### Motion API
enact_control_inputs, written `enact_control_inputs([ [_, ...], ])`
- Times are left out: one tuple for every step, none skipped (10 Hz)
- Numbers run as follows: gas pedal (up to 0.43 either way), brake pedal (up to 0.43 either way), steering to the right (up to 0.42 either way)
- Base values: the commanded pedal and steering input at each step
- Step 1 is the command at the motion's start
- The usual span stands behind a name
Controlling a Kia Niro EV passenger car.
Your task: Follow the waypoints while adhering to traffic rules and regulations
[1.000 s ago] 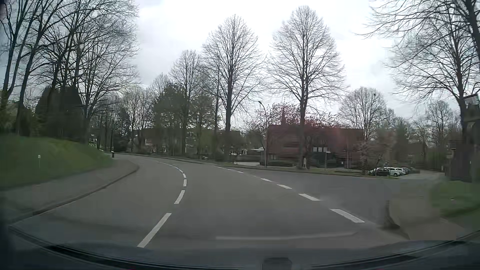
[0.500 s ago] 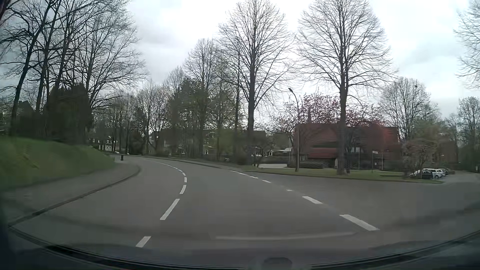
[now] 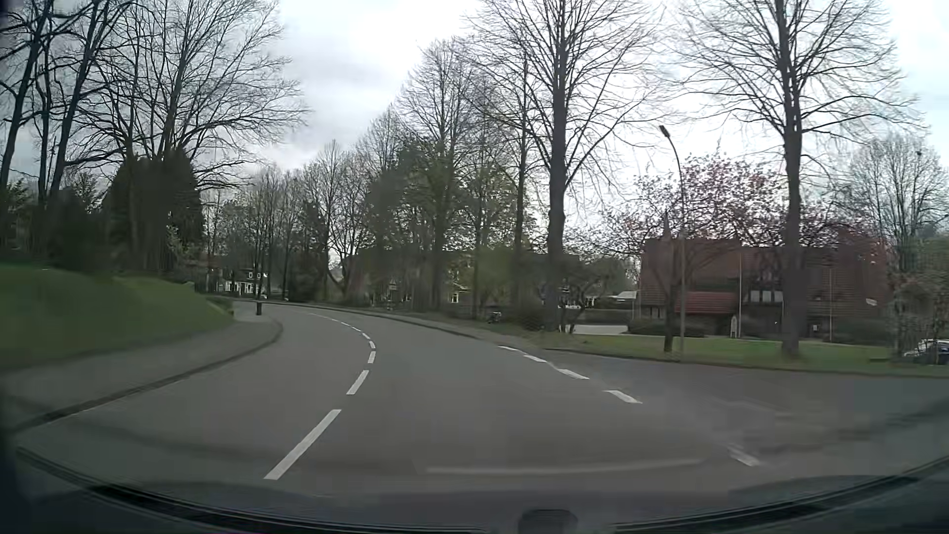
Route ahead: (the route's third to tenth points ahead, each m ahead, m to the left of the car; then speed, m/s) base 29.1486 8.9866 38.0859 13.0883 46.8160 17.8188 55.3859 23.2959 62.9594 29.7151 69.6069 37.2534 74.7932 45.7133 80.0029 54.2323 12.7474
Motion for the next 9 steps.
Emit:
enact_control_inputs([
  [0.189, 0.000, -0.070],
  [0.189, 0.000, -0.069],
  [0.189, 0.000, -0.068],
  [0.189, 0.000, -0.065],
  [0.189, 0.000, -0.063],
  [0.189, 0.000, -0.063],
  [0.189, 0.000, -0.063],
  [0.189, 0.000, -0.063],
  [0.189, 0.000, -0.063],
])
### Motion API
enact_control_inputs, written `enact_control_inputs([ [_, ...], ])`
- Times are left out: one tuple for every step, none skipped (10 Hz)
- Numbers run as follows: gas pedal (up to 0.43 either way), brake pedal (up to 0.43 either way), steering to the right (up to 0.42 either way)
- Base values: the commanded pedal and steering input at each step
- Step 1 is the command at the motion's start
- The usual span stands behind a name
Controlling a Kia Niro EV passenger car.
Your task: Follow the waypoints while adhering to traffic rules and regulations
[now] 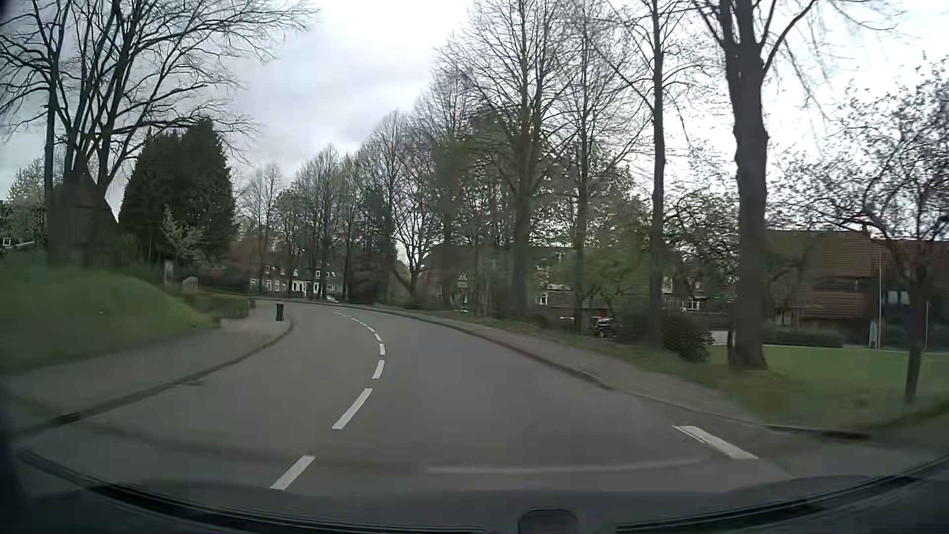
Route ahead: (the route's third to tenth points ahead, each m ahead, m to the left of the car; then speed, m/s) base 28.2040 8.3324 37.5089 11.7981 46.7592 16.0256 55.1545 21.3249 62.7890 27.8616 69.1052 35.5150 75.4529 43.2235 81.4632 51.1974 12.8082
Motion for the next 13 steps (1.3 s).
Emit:
enact_control_inputs([
  [0.189, 0.000, -0.060],
  [0.189, 0.000, -0.056],
  [0.177, 0.000, -0.055],
  [0.177, 0.000, -0.054],
  [0.177, 0.000, -0.051],
  [0.169, 0.000, -0.051],
  [0.169, 0.000, -0.051],
  [0.169, 0.000, -0.050],
  [0.169, 0.000, -0.051],
  [0.177, 0.006, -0.051],
  [0.177, 0.000, -0.051],
  [0.177, 0.006, -0.055],
  [0.177, 0.000, -0.055],
])
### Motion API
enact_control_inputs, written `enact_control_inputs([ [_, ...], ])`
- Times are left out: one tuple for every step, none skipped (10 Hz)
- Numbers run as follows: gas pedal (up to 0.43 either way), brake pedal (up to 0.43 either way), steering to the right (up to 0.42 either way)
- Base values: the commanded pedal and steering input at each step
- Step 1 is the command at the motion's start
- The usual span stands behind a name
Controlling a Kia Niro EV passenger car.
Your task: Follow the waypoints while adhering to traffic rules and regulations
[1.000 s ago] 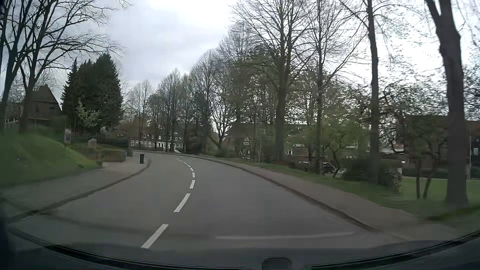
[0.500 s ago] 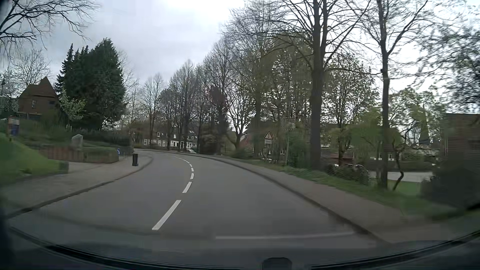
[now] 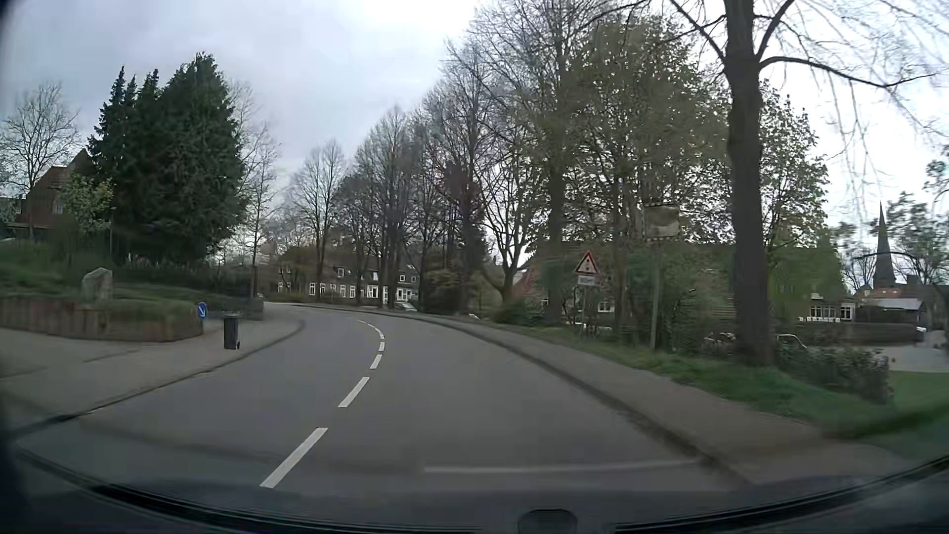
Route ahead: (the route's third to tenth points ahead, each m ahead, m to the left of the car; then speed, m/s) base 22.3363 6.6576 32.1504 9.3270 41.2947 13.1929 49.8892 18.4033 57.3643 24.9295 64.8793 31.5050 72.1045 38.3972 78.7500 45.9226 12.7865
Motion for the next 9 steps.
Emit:
enact_control_inputs([
  [0.177, 0.000, -0.055],
  [0.177, 0.000, -0.055],
  [0.177, 0.000, -0.054],
  [0.177, 0.000, -0.052],
  [0.169, 0.000, -0.047],
  [0.169, 0.000, -0.047],
  [0.157, 0.006, -0.047],
  [0.157, 0.000, -0.047],
  [0.138, 0.006, -0.046],
])
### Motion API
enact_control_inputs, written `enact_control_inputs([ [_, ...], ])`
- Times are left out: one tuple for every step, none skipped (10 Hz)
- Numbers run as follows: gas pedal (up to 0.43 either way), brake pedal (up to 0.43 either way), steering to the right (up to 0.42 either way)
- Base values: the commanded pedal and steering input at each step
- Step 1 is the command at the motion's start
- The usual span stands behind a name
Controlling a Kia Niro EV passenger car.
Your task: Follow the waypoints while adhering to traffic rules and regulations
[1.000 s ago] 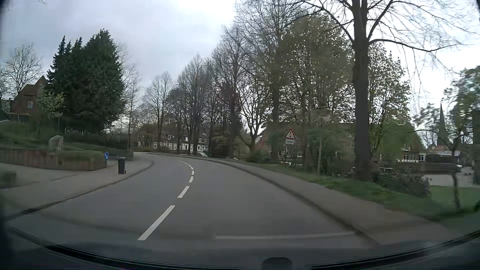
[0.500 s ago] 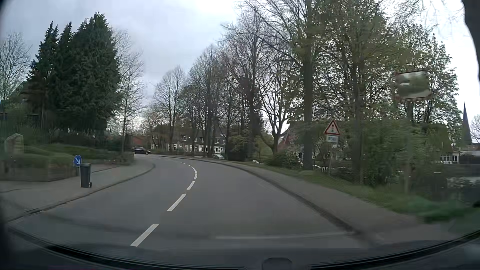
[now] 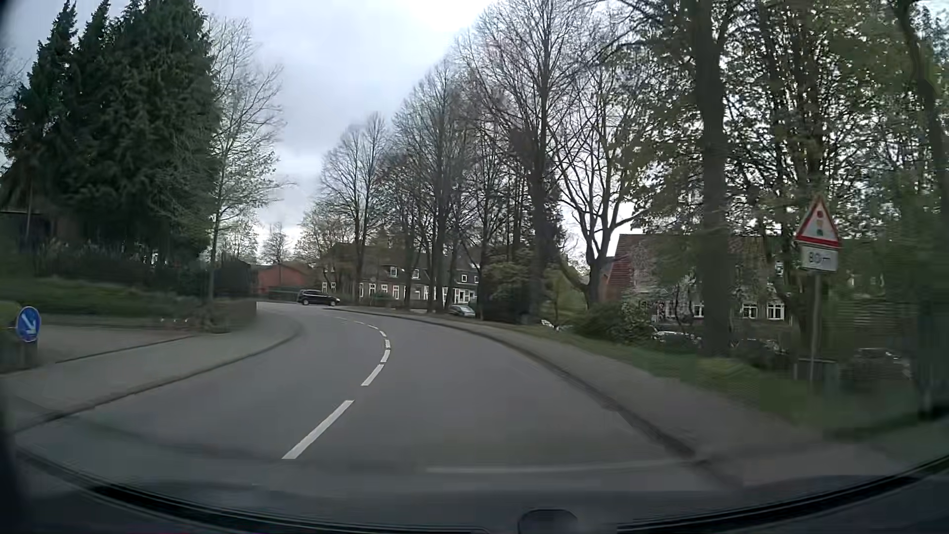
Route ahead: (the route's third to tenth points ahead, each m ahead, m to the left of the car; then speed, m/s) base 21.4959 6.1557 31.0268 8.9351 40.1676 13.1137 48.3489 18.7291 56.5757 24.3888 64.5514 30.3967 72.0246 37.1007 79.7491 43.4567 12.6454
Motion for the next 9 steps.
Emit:
enact_control_inputs([
  [0.138, 0.000, -0.046],
  [0.150, 0.000, -0.046],
  [0.150, 0.006, -0.047],
  [0.150, 0.000, -0.048],
  [0.150, 0.000, -0.051],
  [0.150, 0.000, -0.054],
  [0.157, 0.000, -0.055],
  [0.157, 0.000, -0.054],
  [0.157, 0.000, -0.055],
])
